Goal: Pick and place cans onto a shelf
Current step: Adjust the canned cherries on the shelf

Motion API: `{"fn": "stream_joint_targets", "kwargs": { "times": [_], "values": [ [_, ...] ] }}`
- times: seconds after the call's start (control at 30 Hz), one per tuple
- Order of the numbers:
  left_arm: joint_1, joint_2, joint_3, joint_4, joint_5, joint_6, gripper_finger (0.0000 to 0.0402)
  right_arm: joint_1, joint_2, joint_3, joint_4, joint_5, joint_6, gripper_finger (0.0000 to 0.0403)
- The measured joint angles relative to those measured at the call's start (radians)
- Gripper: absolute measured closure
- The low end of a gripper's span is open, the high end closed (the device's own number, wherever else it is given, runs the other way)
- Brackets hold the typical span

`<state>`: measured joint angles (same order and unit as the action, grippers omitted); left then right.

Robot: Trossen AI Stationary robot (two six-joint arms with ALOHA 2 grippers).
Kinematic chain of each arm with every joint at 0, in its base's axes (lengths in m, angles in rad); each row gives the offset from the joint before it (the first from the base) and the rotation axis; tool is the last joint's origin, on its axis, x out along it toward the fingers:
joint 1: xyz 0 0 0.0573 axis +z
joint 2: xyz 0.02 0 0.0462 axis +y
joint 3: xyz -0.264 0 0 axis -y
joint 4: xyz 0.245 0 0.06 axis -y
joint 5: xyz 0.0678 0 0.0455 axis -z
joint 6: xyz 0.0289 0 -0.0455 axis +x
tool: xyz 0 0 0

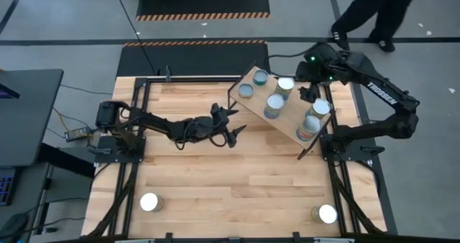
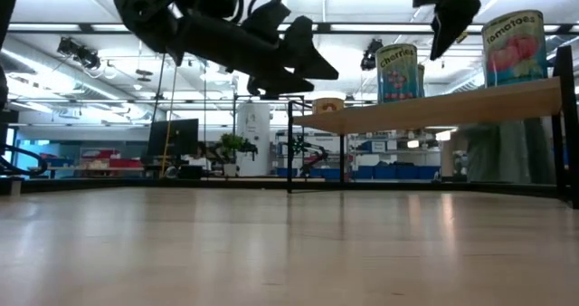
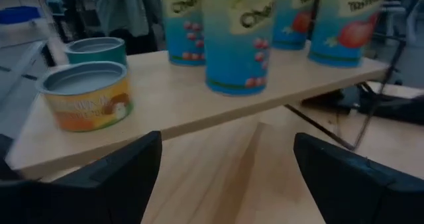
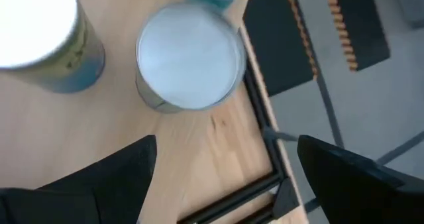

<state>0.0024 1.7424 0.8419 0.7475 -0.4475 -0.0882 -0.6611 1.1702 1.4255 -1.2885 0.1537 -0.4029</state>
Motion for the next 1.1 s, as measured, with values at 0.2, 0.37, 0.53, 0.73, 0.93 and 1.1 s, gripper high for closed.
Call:
{"fn": "stream_joint_targets", "kwargs": {
  "times": [0.2,0.37,0.53,0.73,0.93,1.1],
  "values": [
    [-0.04,-0.032,0.0,-0.033,0.02,0.021,0.0054,-0.007,0.022,-0.107,0.042,-0.052,0.008,0.0029],
    [-0.048,-0.095,0.0,-0.128,0.087,-0.005,0.0054,0.007,0.026,-0.165,0.092,-0.101,0.019,0.0029],
    [-0.051,-0.128,-0.001,-0.158,0.082,-0.01,0.0054,0.024,0.025,-0.165,0.169,-0.118,0.016,0.0029],
    [-0.053,-0.13,-0.001,-0.164,0.022,-0.052,0.0056,0.025,0.029,-0.165,0.24,-0.109,0.0,0.0029],
    [-0.053,-0.13,-0.001,-0.206,0.022,-0.05,0.007,0.042,0.011,-0.125,0.21,-0.072,-0.016,0.0029],
    [-0.053,-0.13,-0.001,-0.226,-0.021,-0.05,0.0077,0.101,-0.026,-0.038,0.138,-0.045,0.019,0.0029]
  ]
}}
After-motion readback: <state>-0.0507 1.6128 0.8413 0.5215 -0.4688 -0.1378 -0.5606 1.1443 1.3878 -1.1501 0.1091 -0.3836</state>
